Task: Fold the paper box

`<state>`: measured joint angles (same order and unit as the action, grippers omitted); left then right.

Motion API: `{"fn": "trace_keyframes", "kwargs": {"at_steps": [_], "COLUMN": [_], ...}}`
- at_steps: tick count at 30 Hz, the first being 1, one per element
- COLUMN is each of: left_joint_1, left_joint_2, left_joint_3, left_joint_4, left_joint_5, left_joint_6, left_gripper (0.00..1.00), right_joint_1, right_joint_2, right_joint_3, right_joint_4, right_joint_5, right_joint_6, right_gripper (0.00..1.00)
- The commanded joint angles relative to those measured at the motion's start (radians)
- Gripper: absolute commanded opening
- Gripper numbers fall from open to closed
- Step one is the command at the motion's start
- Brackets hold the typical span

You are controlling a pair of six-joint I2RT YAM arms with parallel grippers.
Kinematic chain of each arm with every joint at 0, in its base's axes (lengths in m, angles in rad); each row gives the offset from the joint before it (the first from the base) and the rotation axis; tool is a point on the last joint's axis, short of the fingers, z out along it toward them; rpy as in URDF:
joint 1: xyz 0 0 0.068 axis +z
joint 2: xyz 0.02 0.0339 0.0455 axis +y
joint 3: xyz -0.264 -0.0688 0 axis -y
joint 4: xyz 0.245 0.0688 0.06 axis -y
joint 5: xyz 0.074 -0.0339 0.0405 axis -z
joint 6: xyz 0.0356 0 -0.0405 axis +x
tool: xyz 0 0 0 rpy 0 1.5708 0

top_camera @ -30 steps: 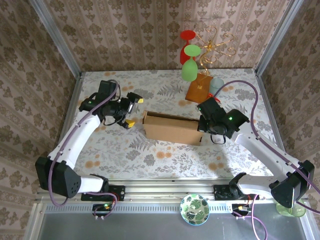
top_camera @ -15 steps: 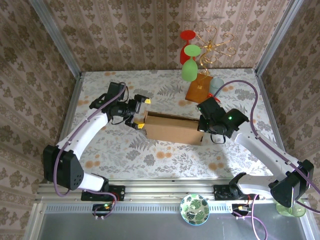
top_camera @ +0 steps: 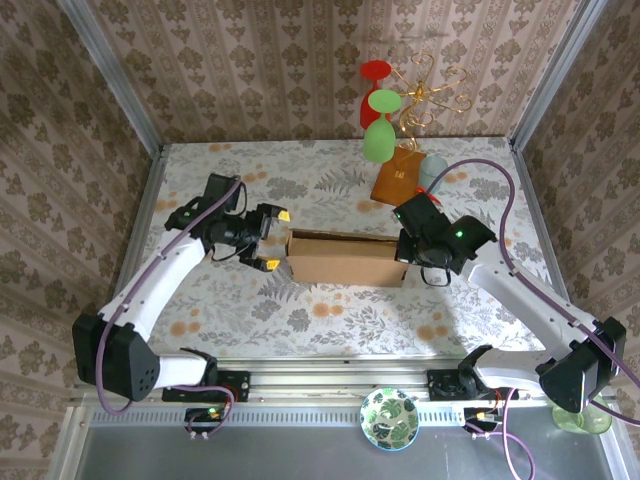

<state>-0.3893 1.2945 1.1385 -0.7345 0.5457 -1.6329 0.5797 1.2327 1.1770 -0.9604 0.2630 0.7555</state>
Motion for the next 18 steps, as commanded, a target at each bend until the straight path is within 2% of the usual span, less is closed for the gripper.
{"fn": "trace_keyframes", "kwargs": {"at_steps": [1, 6, 11, 18], "left_joint_1": [-0.010, -0.041, -0.060, -0.060], "left_joint_2": [0.001, 0.016, 0.058, 0.054], "left_joint_3": [-0.011, -0.069, -0.077, -0.122], "left_joint_4": [-0.036, 0.096, 0.143, 0.184], "left_joint_5": [-0.005, 0.003, 0.010, -0.007], "left_joint_6": [-0.100, -0.204, -0.225, -0.254], "left_gripper": [0.94, 0.96, 0.96, 0.86], "right_joint_1": [-0.003, -0.004, -0.005, -0.006], "right_joint_2": [0.016, 0.019, 0.014, 0.016], "right_joint_3": [0.022, 0.024, 0.019, 0.018], "right_joint_4": [-0.020, -0.020, -0.021, -0.018], "right_joint_5": [0.005, 0.003, 0.005, 0.004], "right_joint_6": [-0.010, -0.010, -0.008, -0.008], "right_gripper": [0.00, 0.00, 0.00, 0.00]}}
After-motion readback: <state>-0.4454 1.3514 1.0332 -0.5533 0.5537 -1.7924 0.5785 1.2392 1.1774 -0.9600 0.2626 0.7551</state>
